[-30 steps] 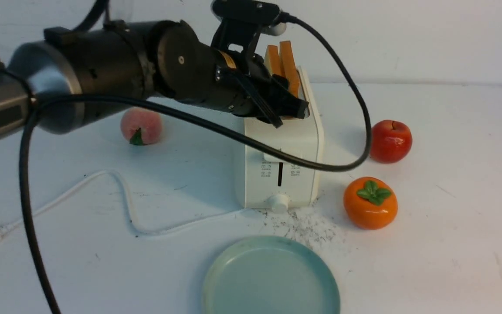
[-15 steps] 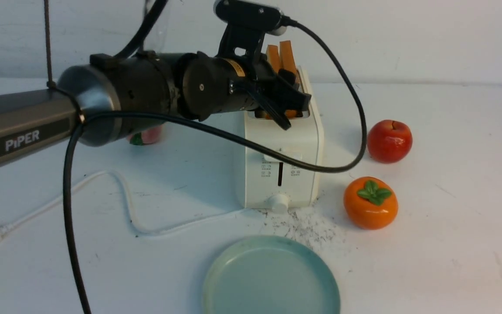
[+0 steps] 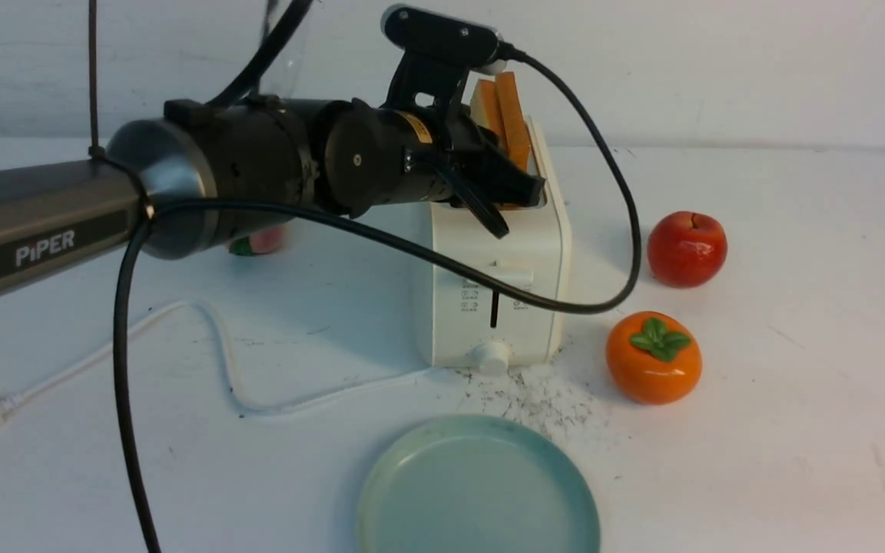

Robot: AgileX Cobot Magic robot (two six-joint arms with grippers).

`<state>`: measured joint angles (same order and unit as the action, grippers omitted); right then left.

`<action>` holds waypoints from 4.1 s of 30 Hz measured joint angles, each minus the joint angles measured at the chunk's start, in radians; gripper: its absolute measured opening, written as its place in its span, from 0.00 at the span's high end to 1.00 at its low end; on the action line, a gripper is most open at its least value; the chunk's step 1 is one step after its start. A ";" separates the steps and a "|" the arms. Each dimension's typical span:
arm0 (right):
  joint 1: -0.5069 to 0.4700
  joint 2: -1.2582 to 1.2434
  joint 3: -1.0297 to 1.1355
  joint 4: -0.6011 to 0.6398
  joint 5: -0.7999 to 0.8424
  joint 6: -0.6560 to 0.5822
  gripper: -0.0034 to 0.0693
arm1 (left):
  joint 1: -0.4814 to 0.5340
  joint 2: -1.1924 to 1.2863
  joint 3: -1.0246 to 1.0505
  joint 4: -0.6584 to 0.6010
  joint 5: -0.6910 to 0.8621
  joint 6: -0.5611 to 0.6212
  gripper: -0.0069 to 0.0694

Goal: Take toasted bread from bread machine on white table place on plate.
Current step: 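Reach for a toast slice standing in the toaster with the left gripper, then place the slice of bread on the plate with the left gripper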

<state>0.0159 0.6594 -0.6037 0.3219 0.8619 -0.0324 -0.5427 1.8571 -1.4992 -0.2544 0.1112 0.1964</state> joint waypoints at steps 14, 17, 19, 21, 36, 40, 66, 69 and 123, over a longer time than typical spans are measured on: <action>0.000 0.000 0.000 0.000 -0.001 0.000 0.93 | 0.000 -0.022 -0.004 0.039 0.040 0.001 0.80; 0.000 0.000 0.000 0.000 -0.004 0.000 0.93 | 0.000 -0.024 -0.004 0.051 0.048 0.001 0.83; 0.000 0.000 0.000 0.002 -0.004 0.000 0.93 | 0.000 -0.032 -0.004 0.054 0.063 0.001 0.87; 0.000 0.000 0.000 0.008 -0.006 0.000 0.93 | 0.000 -0.042 -0.004 0.059 0.073 0.001 0.87; 0.000 0.000 0.000 0.036 -0.022 0.000 0.92 | 0.000 -0.212 -0.004 0.061 0.127 0.001 0.87; 0.000 0.000 0.000 0.037 -0.029 0.000 0.92 | 0.000 -0.286 -0.004 0.061 0.165 -0.008 0.87; 0.000 0.000 0.000 0.124 -0.035 -0.029 0.90 | 0.000 -0.900 0.763 -0.467 0.313 -0.102 0.87; 0.000 0.000 0.000 0.128 -0.035 -0.030 0.90 | 0.000 -0.896 0.841 -0.667 0.275 0.090 0.87; 0.000 0.000 0.000 0.141 -0.082 -0.053 0.85 | -0.001 -0.392 0.815 -1.448 0.405 1.215 0.87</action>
<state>0.0159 0.6594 -0.6037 0.4625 0.7804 -0.0850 -0.5436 1.4650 -0.6837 -1.7020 0.5161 1.4114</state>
